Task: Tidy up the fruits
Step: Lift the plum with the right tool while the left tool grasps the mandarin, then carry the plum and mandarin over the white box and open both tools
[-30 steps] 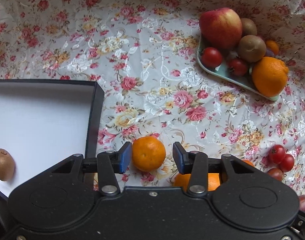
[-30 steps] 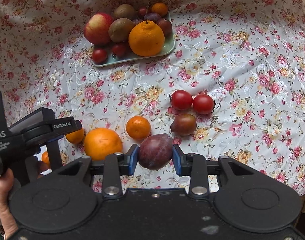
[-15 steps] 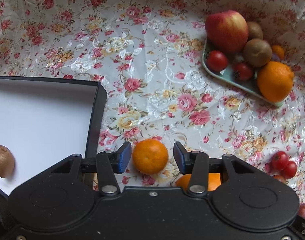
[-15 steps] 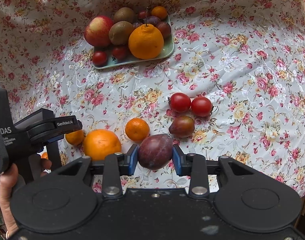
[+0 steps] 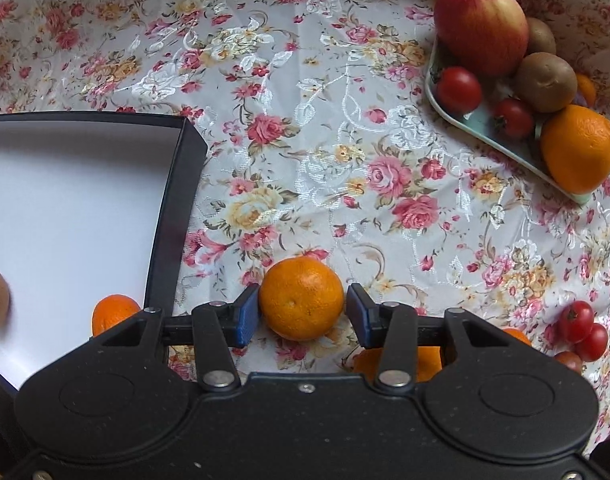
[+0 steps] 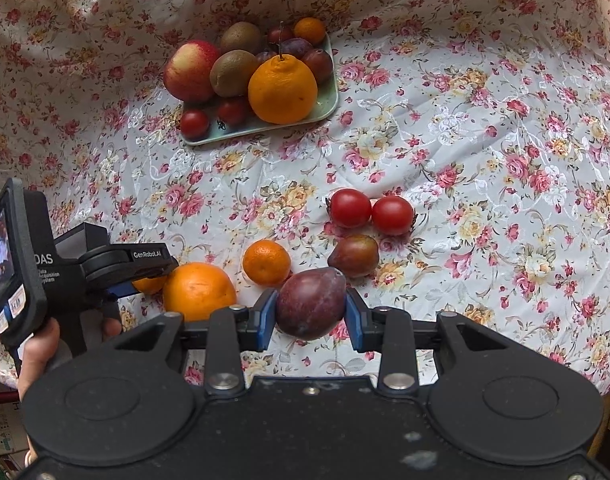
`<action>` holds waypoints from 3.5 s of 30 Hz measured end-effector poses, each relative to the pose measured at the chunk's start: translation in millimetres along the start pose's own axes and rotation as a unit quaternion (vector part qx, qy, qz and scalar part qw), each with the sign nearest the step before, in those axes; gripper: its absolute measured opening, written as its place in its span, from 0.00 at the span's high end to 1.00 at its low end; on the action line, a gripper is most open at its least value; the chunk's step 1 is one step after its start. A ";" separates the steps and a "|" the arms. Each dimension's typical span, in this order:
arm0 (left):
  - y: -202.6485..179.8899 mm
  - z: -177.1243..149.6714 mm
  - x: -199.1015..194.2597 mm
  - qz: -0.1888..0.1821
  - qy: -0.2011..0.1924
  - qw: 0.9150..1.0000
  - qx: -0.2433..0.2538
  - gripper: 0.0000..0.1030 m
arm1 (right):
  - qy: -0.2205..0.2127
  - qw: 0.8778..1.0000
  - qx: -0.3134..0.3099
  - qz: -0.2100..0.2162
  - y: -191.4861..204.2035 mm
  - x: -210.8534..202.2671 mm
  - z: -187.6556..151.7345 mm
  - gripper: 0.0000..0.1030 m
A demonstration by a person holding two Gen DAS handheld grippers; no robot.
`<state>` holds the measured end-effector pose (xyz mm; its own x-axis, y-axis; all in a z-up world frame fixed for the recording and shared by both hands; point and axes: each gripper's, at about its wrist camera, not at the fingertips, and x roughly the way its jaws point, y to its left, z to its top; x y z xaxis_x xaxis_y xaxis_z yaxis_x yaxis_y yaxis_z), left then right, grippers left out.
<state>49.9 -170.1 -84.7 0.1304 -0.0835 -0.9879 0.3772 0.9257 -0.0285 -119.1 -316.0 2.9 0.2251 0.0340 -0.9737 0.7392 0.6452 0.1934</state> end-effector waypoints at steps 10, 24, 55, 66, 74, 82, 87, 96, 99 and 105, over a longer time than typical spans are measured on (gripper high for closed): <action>-11.2 -1.7 -2.9 0.013 -0.007 1.000 0.020 0.52 | 0.001 1.000 0.002 -0.001 2.4 1.9 0.8 0.64; 9.6 9.4 -77.9 -0.014 -0.086 0.996 0.010 0.52 | 0.000 1.000 -0.003 -0.011 28.7 14.7 8.9 0.64; 235.8 22.3 -86.1 0.058 -0.091 0.982 -0.158 0.52 | -0.033 0.975 -0.220 0.020 296.0 74.0 -63.3 0.64; 253.7 20.5 -82.3 0.043 -0.080 0.982 -0.165 0.52 | -0.021 0.971 -0.239 0.011 312.6 89.8 -69.0 0.63; 254.3 20.1 -82.9 0.030 -0.079 0.984 -0.159 0.51 | -0.033 0.964 -0.263 -0.004 324.6 91.0 -75.2 0.63; 250.4 19.8 -89.6 0.040 -0.099 0.983 -0.149 0.52 | -0.024 0.960 -0.277 -0.008 329.4 95.9 -80.4 0.63; 249.6 19.8 -89.0 0.037 -0.097 0.984 -0.145 0.52 | -0.030 0.960 -0.278 -0.002 330.2 94.7 -80.9 0.63; 246.7 19.7 -89.3 0.040 -0.099 0.985 -0.136 0.52 | -0.127 0.960 -0.251 -0.015 328.6 73.0 -85.5 0.63; 248.4 19.7 -89.8 0.036 -0.099 0.985 -0.137 0.52 | -0.169 0.956 -0.239 -0.022 327.7 64.3 -89.0 0.62; 253.6 19.0 -92.3 0.036 -0.104 0.982 -0.151 0.52 | -0.183 0.945 -0.268 -0.038 331.4 59.4 -88.6 0.61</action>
<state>151.0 65.4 2.2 0.3436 -0.0578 -0.9373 0.0756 0.9966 -0.0337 83.0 -32.5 -1.5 0.4615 -0.2319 -0.8563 0.3563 0.9324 -0.0605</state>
